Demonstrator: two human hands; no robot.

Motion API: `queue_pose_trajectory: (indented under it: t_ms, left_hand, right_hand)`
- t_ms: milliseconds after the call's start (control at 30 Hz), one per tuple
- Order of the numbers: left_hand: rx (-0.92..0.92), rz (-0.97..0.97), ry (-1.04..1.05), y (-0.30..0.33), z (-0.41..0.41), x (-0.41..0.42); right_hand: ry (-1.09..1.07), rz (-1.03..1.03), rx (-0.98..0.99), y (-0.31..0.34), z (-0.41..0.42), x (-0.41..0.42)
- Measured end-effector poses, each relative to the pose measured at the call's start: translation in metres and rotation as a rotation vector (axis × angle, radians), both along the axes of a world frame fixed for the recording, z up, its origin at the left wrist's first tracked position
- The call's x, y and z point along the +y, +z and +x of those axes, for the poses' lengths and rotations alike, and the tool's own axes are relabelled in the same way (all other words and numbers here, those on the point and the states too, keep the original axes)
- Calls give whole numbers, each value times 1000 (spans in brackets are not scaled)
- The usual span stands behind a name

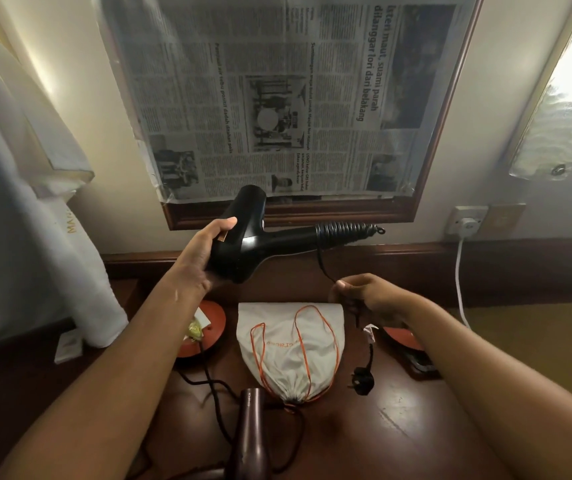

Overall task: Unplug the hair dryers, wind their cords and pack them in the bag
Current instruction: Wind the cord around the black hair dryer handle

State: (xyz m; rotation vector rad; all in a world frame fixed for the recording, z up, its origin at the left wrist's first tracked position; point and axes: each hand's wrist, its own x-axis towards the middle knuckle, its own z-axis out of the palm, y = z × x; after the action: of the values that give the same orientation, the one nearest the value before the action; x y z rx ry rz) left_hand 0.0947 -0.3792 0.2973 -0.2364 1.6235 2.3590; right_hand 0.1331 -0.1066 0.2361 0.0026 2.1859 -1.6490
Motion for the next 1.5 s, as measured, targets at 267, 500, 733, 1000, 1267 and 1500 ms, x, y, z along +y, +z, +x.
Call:
queue_pose_trajectory:
  t_ms: [267, 500, 733, 1000, 1267, 1500]
  left_hand:
    - [-14, -6, -179, 3, 4, -3]
    - [-26, -43, -284, 7, 7, -2]
    - [-27, -112, -322, 9, 2, 3]
    - [28, -374, -145, -2, -5, 23]
    - [151, -409, 122, -10, -12, 38]
    - [179, -350, 219, -15, -14, 35]
  right_hand:
    - [31, 545, 238, 48, -30, 10]
    - [172, 903, 559, 95, -51, 16]
    - [241, 1035, 667, 110, -53, 17]
    - [267, 1236, 710, 110, -42, 4]
    - [173, 1131, 693, 95, -26, -8]
    - [71, 809, 488, 73, -11, -17]
